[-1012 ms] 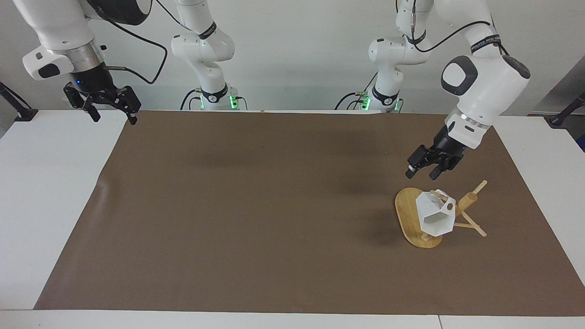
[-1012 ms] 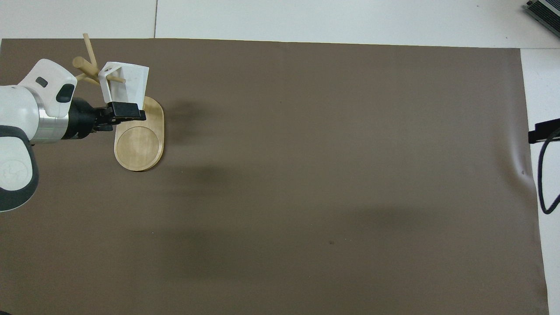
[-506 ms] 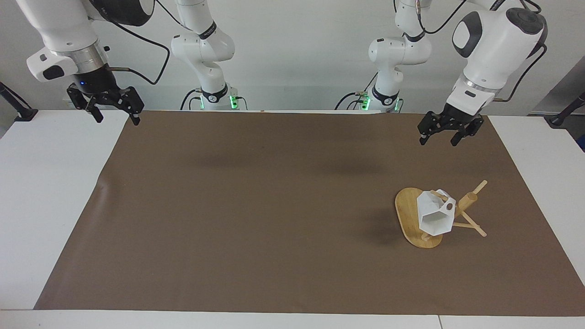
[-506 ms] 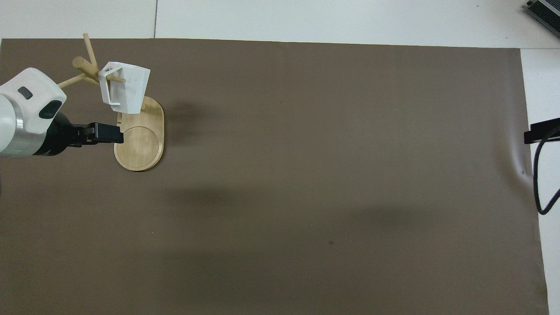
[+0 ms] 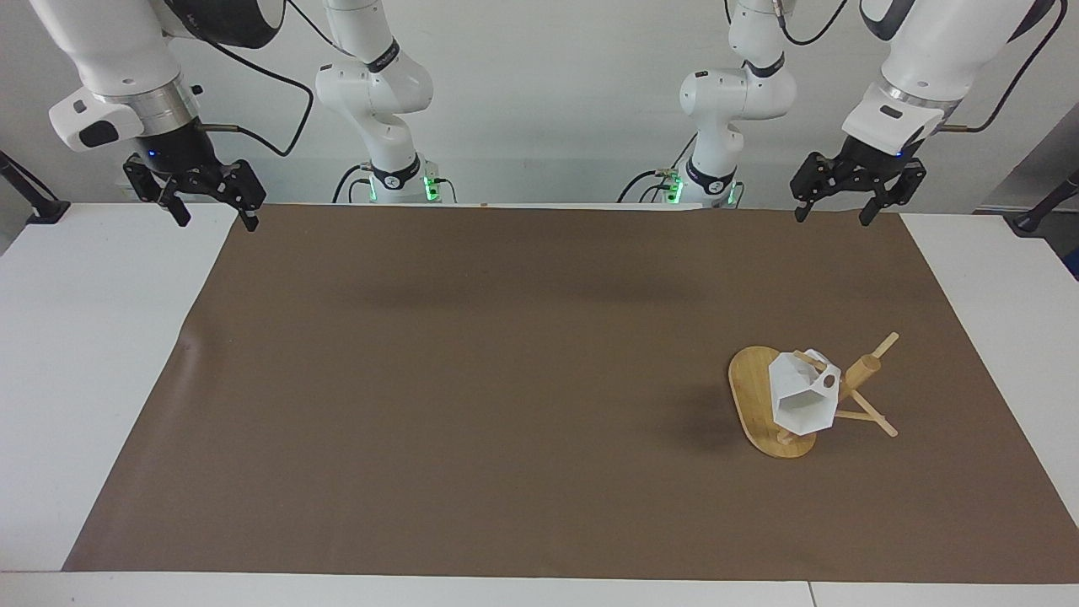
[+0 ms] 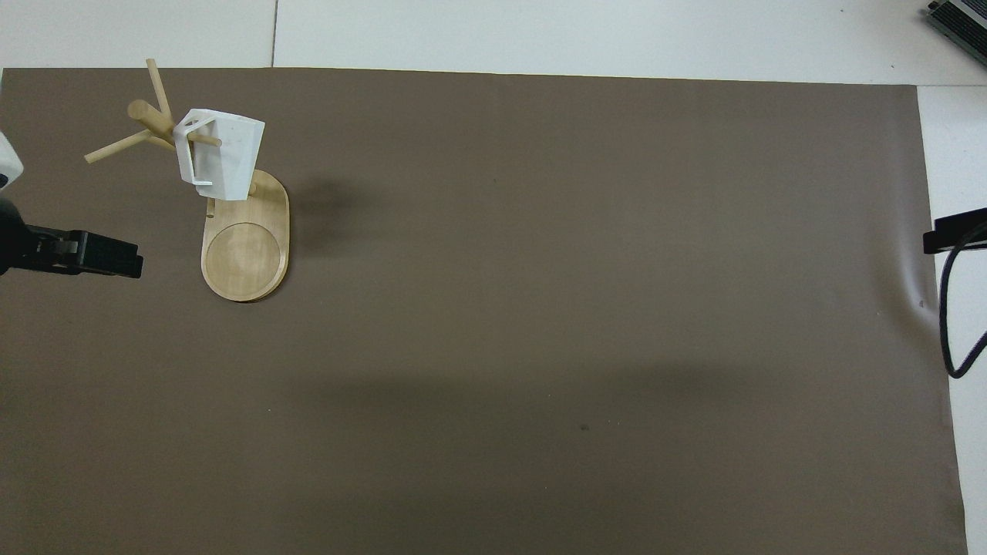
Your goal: Hang cup on rack
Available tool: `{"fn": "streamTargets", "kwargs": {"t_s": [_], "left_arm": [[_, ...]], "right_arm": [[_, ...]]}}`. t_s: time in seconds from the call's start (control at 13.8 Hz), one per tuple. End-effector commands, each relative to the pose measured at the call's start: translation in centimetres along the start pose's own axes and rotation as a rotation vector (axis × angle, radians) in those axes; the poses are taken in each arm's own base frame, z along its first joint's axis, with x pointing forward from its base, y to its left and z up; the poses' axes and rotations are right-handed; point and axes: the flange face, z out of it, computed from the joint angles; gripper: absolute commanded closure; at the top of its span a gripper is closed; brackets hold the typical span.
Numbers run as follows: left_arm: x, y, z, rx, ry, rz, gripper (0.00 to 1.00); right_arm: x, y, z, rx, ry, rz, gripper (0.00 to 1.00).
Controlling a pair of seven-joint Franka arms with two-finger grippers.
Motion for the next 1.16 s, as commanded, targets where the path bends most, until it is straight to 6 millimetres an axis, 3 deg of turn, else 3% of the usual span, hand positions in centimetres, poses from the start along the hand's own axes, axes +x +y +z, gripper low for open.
{"fn": "streamTargets", "kwargs": {"t_s": [0.0, 0.36, 1.08], "left_arm": [[-0.1, -0.3, 0.4, 0.016, -0.027, 0.048, 0.00], [-0.2, -2.0, 0.4, 0.015, -0.030, 0.019, 0.00], [0.2, -2.9, -0.1, 0.017, -0.021, 0.002, 0.00]], "right_arm": [[-0.3, 0.0, 0.1, -0.004, 0.003, -0.001, 0.00], [-0.3, 0.1, 0.2, -0.004, 0.000, 0.001, 0.00], [-0.3, 0.1, 0.2, -0.004, 0.001, 0.001, 0.00]]}}
